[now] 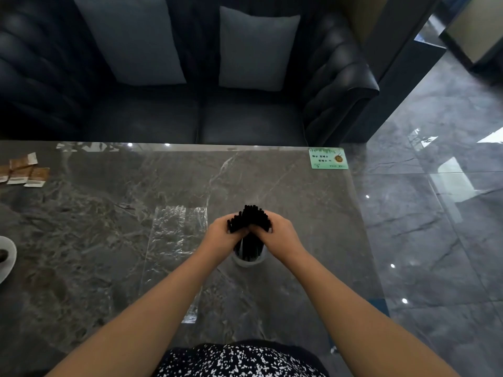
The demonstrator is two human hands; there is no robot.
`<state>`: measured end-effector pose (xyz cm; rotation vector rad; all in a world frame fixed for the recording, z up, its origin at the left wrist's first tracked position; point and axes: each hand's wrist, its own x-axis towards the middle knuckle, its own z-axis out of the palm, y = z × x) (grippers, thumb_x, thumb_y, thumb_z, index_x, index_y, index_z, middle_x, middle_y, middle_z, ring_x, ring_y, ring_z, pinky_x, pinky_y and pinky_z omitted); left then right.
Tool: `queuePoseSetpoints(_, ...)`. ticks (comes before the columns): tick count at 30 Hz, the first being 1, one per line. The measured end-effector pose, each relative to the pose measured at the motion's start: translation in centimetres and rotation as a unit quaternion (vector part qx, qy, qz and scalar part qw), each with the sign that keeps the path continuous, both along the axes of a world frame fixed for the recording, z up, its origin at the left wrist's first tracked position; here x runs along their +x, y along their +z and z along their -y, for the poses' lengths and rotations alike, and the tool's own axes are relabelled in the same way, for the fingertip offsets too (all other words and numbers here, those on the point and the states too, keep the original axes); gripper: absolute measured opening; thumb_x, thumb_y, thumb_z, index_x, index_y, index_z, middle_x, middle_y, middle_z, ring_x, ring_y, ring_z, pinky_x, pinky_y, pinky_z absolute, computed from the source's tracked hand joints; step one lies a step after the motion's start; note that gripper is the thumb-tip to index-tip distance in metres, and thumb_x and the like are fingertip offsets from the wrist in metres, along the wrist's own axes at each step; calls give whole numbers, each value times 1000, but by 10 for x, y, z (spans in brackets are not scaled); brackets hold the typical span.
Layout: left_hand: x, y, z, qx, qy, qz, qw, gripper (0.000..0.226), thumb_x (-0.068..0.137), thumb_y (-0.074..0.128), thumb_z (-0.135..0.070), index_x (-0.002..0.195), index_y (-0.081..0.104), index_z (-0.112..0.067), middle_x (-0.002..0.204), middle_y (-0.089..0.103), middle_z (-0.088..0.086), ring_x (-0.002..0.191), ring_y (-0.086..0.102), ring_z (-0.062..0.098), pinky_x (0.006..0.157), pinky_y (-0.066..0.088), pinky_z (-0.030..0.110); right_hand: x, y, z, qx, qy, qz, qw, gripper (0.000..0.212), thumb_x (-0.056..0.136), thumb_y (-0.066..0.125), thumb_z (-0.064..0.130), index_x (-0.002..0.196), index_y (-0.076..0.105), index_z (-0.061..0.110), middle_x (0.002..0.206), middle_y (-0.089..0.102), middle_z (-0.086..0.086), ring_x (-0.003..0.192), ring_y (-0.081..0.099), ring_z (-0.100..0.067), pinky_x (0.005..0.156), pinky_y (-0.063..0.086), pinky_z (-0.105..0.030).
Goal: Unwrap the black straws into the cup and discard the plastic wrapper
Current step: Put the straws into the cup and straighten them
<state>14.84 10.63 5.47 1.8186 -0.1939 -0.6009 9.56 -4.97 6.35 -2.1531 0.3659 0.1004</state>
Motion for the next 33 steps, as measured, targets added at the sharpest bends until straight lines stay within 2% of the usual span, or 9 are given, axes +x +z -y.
queuePoseSetpoints(2, 3, 3, 3, -22, 4, -19, 1000, 22, 89, 66, -7, 82, 70, -27, 77, 74, -12, 76, 68, 0, 69, 53, 13, 3, 3, 2, 12, -13, 1, 1000, 14, 91, 64, 29, 81, 66, 20, 80, 70, 3, 80, 66, -16, 68, 48, -30)
queuePoseSetpoints(5, 3, 3, 4, -34, 27, -57, 997, 9, 93, 61, -8, 97, 69, -10, 89, 72, 1, 82, 67, 5, 71, 53, 12, 2, 5, 3, 19, -21, 8, 1000, 19, 93, 64, 26, 75, 61, 32, 71, 64, 14, 76, 62, -11, 63, 43, -22)
queuePoseSetpoints(9, -2, -4, -2, -36, 42, -84, 995, 16, 93, 61, -7, 107, 67, -3, 98, 71, 7, 91, 67, 12, 76, 52, 16, -3, -1, -1, 64, -40, -5, 997, 7, 89, 68, 22, 93, 72, 17, 89, 74, 0, 89, 69, -17, 80, 55, -33)
queuePoseSetpoints(13, -5, -5, -2, -29, 25, -52, 998, 13, 89, 63, 0, 100, 67, -6, 87, 70, -1, 81, 66, 3, 68, 51, 10, -5, -2, -5, 79, -54, -3, 995, 8, 85, 73, 19, 84, 68, 25, 85, 72, 2, 87, 69, -17, 81, 55, -35)
queuePoseSetpoints(16, -1, 1, 3, -7, 14, -23, 1000, 11, 90, 62, -2, 94, 70, -9, 87, 72, 3, 83, 67, 11, 73, 52, 16, -2, -1, -4, 55, -57, 10, 997, 5, 89, 69, 20, 87, 72, 17, 85, 73, 0, 85, 69, -16, 77, 54, -31)
queuePoseSetpoints(20, 1, 7, 6, -29, 11, 3, 1000, 26, 87, 62, 4, 93, 71, -20, 88, 72, 0, 83, 68, 7, 75, 54, 16, -4, 1, -1, 78, -77, 40, 993, 12, 87, 71, 17, 85, 70, 30, 77, 69, 14, 74, 64, 0, 64, 44, -9)
queuePoseSetpoints(22, -1, 4, 7, -8, 3, 0, 1000, 29, 83, 64, 8, 99, 70, -15, 91, 72, 4, 88, 66, 13, 77, 54, 17, -7, -2, -3, 107, -65, 21, 992, 15, 86, 73, 16, 96, 72, 26, 87, 71, 9, 81, 65, -1, 70, 46, -11)
queuePoseSetpoints(26, -2, 0, 12, 55, -24, 6, 998, 24, 81, 62, -7, 104, 71, -11, 102, 73, 17, 102, 67, 31, 93, 52, 45, -5, -7, -10, 92, -74, -5, 993, 15, 88, 68, 15, 99, 73, 24, 88, 70, 6, 83, 65, -7, 72, 47, -16)
queuePoseSetpoints(33, -2, 2, 7, -2, 71, -34, 997, 8, 78, 70, -6, 77, 71, -14, 82, 72, 10, 79, 67, 20, 77, 57, 38, -4, -4, -2, 86, -94, 26, 992, 12, 85, 73, 16, 83, 70, 28, 78, 69, 12, 76, 65, -2, 68, 46, -14)
